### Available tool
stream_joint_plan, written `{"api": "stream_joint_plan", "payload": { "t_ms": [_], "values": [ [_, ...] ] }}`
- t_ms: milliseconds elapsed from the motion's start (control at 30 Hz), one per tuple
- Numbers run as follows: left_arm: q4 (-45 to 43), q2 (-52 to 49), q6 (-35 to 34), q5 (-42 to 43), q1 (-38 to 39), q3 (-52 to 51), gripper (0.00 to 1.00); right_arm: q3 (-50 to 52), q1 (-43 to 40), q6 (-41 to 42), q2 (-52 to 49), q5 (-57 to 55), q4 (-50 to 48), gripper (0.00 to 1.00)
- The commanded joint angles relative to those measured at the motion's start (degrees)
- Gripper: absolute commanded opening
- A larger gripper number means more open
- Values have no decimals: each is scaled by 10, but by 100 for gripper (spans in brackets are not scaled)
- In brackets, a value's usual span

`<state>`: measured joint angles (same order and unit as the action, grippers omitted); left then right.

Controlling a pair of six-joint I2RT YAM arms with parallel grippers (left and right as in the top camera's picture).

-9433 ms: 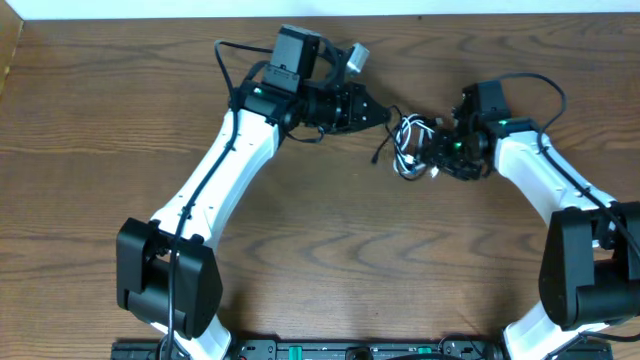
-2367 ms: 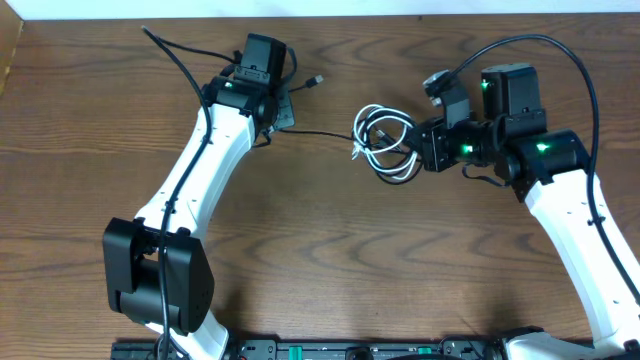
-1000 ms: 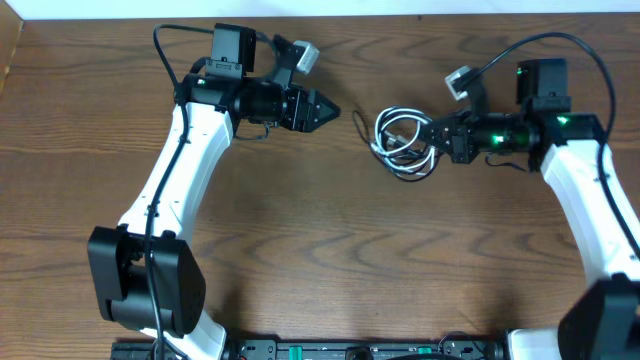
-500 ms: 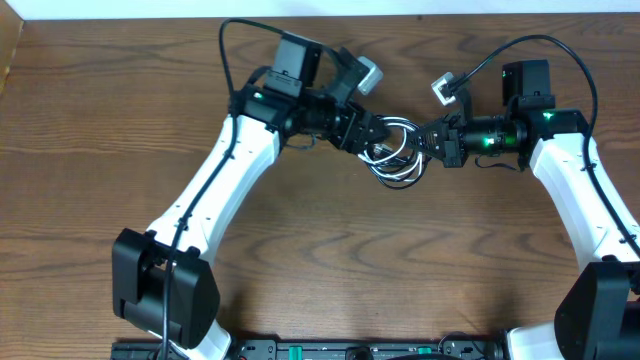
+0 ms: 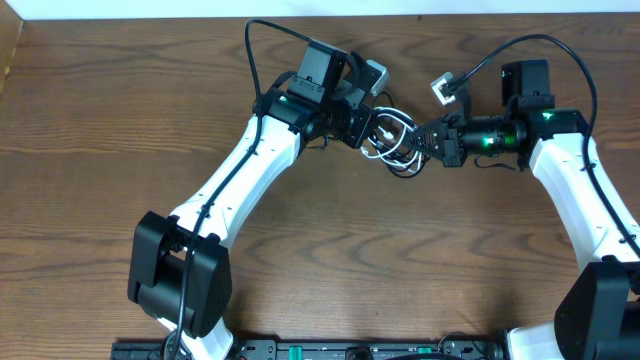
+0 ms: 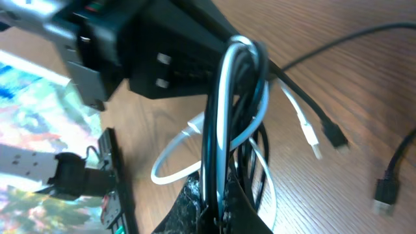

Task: Untangle cables

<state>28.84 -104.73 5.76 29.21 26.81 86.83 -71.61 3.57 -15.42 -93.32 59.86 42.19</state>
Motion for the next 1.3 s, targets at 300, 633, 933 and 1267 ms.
{"api": "stream_joint_plan", "payload": {
  "t_ms": [300,633,933,1267],
  "values": [
    [-9,31,-120,-33,-8,7,7,-5,1,161,4,-157,-9,37],
    [66,33,-148,-27,-8,7,7,-5,1,314,4,-327,-8,43],
    [96,33,-162,20,-8,7,8,-5,25,342,4,-351,-6,49],
    [82,33,-184,104,-15,7,8,-2,49,309,3,-370,-13,49]
  ]
}}
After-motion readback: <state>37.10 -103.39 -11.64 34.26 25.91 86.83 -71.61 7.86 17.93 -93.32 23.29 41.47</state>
